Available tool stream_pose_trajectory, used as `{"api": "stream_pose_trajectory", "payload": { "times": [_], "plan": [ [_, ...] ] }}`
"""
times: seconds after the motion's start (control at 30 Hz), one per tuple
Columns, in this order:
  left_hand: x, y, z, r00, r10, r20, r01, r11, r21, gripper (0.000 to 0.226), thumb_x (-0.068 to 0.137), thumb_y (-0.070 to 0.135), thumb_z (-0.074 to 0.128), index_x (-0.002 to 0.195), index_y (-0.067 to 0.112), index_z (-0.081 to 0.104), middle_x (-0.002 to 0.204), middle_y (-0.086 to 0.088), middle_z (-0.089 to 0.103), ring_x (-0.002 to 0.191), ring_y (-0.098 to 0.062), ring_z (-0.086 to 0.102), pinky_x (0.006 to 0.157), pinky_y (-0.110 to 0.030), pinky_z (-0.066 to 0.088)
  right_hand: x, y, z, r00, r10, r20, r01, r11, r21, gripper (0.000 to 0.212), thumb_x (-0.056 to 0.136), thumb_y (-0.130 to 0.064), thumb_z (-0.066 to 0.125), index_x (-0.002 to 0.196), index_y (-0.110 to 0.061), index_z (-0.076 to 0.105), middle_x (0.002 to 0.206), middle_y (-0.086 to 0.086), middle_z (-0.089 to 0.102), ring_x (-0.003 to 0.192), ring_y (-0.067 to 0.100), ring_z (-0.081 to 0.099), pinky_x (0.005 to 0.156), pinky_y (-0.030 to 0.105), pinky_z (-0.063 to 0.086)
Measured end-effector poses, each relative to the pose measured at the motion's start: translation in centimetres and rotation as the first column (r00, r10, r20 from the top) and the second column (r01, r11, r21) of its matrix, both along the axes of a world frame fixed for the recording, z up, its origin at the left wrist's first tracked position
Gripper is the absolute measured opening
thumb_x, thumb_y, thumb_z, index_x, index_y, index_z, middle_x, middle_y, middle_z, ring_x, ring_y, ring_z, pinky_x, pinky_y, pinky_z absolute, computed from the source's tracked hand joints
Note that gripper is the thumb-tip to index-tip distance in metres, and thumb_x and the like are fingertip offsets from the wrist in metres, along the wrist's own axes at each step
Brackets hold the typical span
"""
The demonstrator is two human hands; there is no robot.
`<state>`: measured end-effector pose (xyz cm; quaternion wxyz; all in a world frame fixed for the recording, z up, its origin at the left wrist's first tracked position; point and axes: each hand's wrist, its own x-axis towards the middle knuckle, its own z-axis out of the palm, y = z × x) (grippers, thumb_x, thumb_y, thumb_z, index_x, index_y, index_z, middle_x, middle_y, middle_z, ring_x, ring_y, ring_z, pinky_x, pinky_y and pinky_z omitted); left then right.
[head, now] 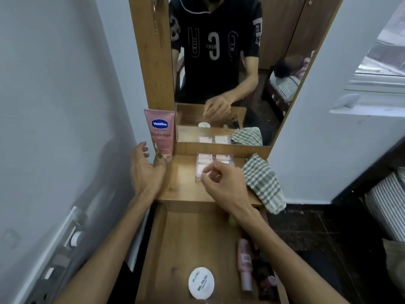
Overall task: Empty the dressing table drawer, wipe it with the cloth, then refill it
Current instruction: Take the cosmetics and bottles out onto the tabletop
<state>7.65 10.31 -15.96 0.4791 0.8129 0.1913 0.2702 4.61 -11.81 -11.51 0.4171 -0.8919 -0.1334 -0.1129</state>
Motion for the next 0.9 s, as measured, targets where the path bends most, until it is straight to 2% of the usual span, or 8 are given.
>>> {"api": "stream_pose_trajectory", "payload": {
  "times": [0.13, 0.27, 0.37, 0.47, 0.6, 0.67, 0.77, 0.9],
  "plan": [
    [-4.4, -3.2, 0.3, 0.97, 0.026, 0.24, -0.057, 0.991, 0.123, 0.03, 0.085, 0.017, 0.074, 0.111, 0.018, 0.059, 0.102, 0.005, 0.059, 0.087, -0.016, 0.058, 0.076, -0.041, 0.057, -3.0, -5.6, -1.2, 0.995, -0.043, -0.092, 0.026, 0.983, -0.179, 0.005, 0.088, -0.03, 0.074, 0.089, -0.027, 0.078, 0.07, -0.015, 0.068, 0.066, 0.001, 0.064, 0.065, 0.02, 0.057],
    [-8.1, -6.4, -1.0, 0.949, -0.211, 0.236, 0.134, 0.943, 0.305, 0.015, 0.084, 0.007, 0.067, 0.092, 0.018, 0.062, 0.082, 0.008, 0.056, 0.073, -0.014, 0.055, 0.064, -0.034, 0.052, -4.6, -8.3, -3.1, 0.993, -0.116, -0.03, 0.098, 0.931, -0.353, 0.008, 0.081, -0.027, 0.071, 0.082, -0.022, 0.077, 0.072, -0.01, 0.071, 0.067, 0.007, 0.064, 0.066, 0.031, 0.055],
    [-10.9, -8.8, -1.5, 0.88, -0.466, 0.096, 0.394, 0.827, 0.4, 0.015, 0.08, 0.008, 0.067, 0.087, 0.021, 0.063, 0.077, 0.013, 0.054, 0.068, -0.008, 0.054, 0.06, -0.029, 0.05, -5.6, -9.3, -3.9, 0.996, -0.081, -0.031, 0.058, 0.893, -0.447, 0.013, 0.08, -0.026, 0.07, 0.09, -0.023, 0.078, 0.082, -0.008, 0.073, 0.077, 0.016, 0.067, 0.066, 0.035, 0.054],
    [-12.2, -10.1, -2.5, 0.72, -0.66, -0.212, 0.677, 0.604, 0.421, 0.017, 0.074, 0.015, 0.063, 0.088, 0.025, 0.065, 0.079, 0.012, 0.057, 0.071, -0.007, 0.056, 0.063, -0.029, 0.05, -6.8, -9.5, -3.8, 0.98, 0.12, -0.156, -0.192, 0.758, -0.623, 0.015, 0.079, -0.02, 0.061, 0.091, -0.025, 0.069, 0.095, -0.009, 0.067, 0.091, 0.022, 0.065, 0.069, 0.038, 0.053],
    [-13.0, -9.8, -2.6, 0.439, -0.594, -0.674, 0.886, 0.41, 0.216, 0.036, 0.07, 0.017, 0.064, 0.104, 0.029, 0.068, 0.086, 0.019, 0.053, 0.09, -0.009, 0.057, 0.068, -0.02, 0.038, -8.5, -9.1, -4.0, 0.891, 0.293, -0.347, -0.453, 0.523, -0.722, 0.043, 0.076, -0.009, 0.063, 0.115, -0.026, 0.068, 0.116, -0.002, 0.065, 0.111, 0.026, 0.058, 0.081, 0.041, 0.052],
    [-14.0, -9.6, -2.6, 0.382, -0.565, -0.732, 0.906, 0.387, 0.173, 0.037, 0.071, 0.028, 0.071, 0.108, 0.031, 0.067, 0.088, 0.021, 0.049, 0.089, -0.007, 0.051, 0.07, -0.021, 0.036, -9.2, -8.8, -4.8, 0.862, 0.346, -0.371, -0.492, 0.393, -0.777, 0.046, 0.079, -0.005, 0.065, 0.122, -0.021, 0.068, 0.118, 0.002, 0.063, 0.114, 0.027, 0.053, 0.087, 0.04, 0.047],
    [-15.4, -9.5, -2.9, 0.327, -0.541, -0.775, 0.92, 0.371, 0.129, 0.049, 0.068, 0.047, 0.079, 0.113, 0.033, 0.063, 0.107, 0.02, 0.049, 0.099, -0.007, 0.051, 0.079, -0.026, 0.04, -9.3, -8.4, -6.2, 0.847, 0.392, -0.359, -0.474, 0.253, -0.843, 0.032, 0.078, -0.002, 0.065, 0.108, -0.013, 0.068, 0.112, 0.008, 0.064, 0.113, 0.03, 0.051, 0.091, 0.039, 0.039],
    [-16.4, -9.5, -2.6, 0.354, -0.545, -0.76, 0.917, 0.36, 0.169, 0.051, 0.071, 0.045, 0.081, 0.116, 0.033, 0.061, 0.113, 0.017, 0.046, 0.107, -0.006, 0.049, 0.087, -0.029, 0.045, -8.9, -7.5, -7.0, 0.823, 0.37, -0.43, -0.496, 0.103, -0.862, 0.024, 0.085, -0.006, 0.068, 0.109, -0.006, 0.069, 0.116, 0.014, 0.065, 0.119, 0.033, 0.049, 0.097, 0.041, 0.038]
  ]
}}
